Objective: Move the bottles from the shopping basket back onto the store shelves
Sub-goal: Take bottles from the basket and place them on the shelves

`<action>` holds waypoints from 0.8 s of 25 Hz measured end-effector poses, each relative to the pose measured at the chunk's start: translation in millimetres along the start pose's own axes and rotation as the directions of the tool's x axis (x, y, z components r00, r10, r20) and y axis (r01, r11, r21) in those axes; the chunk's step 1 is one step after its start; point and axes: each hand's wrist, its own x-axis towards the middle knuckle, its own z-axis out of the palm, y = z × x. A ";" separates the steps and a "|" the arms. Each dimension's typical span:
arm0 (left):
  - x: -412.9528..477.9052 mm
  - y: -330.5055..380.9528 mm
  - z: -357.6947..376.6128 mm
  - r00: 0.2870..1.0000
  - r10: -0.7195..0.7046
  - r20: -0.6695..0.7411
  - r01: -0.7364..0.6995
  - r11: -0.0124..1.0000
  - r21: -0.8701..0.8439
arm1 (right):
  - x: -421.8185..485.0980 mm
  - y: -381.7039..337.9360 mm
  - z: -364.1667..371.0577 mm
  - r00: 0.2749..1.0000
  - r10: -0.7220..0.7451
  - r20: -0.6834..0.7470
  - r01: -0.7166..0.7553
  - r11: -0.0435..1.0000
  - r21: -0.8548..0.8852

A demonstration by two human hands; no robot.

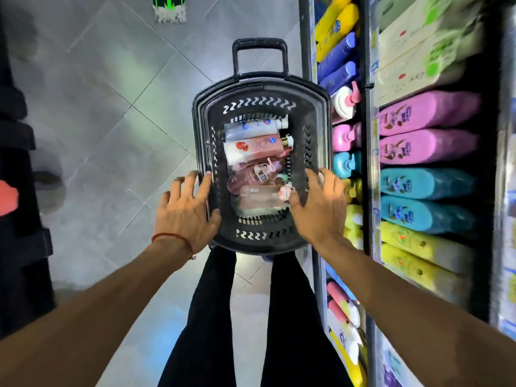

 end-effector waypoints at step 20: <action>-214.4 -3.2 -148.8 0.836 0.482 -0.261 -0.438 0.874 0.209 | -294.0 -45.6 -142.4 0.929 0.026 -0.368 -0.055 0.996 -0.068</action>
